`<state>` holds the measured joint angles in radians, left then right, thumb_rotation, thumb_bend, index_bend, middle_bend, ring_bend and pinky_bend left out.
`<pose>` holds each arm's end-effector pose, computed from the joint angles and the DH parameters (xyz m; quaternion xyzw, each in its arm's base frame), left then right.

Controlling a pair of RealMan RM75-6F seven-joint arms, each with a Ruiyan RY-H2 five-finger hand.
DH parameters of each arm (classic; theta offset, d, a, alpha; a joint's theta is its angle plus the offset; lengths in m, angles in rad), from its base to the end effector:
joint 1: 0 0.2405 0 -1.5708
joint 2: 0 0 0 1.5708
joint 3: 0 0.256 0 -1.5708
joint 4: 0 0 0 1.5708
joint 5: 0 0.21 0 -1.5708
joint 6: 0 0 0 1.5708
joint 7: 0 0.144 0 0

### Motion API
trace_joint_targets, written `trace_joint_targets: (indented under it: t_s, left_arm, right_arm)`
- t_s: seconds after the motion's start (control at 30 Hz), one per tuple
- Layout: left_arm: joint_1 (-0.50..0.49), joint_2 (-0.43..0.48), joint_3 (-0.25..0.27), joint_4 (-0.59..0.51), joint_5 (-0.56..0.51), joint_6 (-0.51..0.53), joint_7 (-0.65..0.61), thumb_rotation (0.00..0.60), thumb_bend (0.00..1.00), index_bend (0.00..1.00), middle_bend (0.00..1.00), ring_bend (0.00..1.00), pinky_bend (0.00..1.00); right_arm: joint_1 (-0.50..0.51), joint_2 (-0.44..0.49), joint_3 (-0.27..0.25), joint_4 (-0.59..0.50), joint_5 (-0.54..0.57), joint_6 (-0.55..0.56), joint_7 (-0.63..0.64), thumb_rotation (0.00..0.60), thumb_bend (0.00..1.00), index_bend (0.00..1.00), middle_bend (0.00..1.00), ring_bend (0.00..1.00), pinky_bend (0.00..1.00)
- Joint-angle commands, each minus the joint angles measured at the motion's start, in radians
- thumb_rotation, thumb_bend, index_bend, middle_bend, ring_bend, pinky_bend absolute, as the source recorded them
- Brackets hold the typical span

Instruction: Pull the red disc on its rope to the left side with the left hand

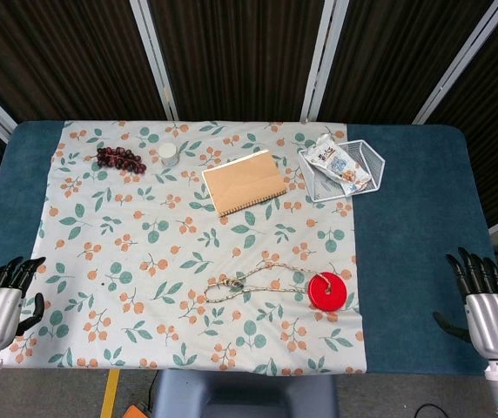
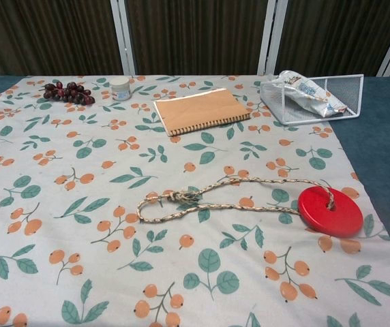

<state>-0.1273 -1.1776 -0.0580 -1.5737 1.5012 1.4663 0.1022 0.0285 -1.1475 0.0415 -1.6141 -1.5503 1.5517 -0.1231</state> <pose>-0.3056 0.1960 0.1423 -0.6192 -0.3536 -0.3751 0.5924 -0.3081 -0.1615 0.1548 0.6035 -0.3492 0.3710 0.6134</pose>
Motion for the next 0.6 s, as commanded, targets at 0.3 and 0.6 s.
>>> trace_joint_targets:
  t_s: [0.3, 0.6]
  left_arm:
    - [-0.027, -0.021, 0.009, -0.005, 0.025, -0.029, -0.01, 0.543, 0.64, 0.12, 0.17, 0.09, 0.18]
    - [-0.239, -0.026, 0.019, -0.059, 0.234, -0.225, -0.009, 0.57, 0.64, 0.12, 0.17, 0.09, 0.19]
  right_arm:
    - [0.003, 0.011, 0.005, -0.014, 0.002, -0.004, -0.006, 0.6, 0.29, 0.0, 0.0, 0.0, 0.0]
    - [-0.001, 0.011, 0.024, -0.02, 0.037, 0.0, -0.022, 0.6, 0.29, 0.0, 0.0, 0.0, 0.0]
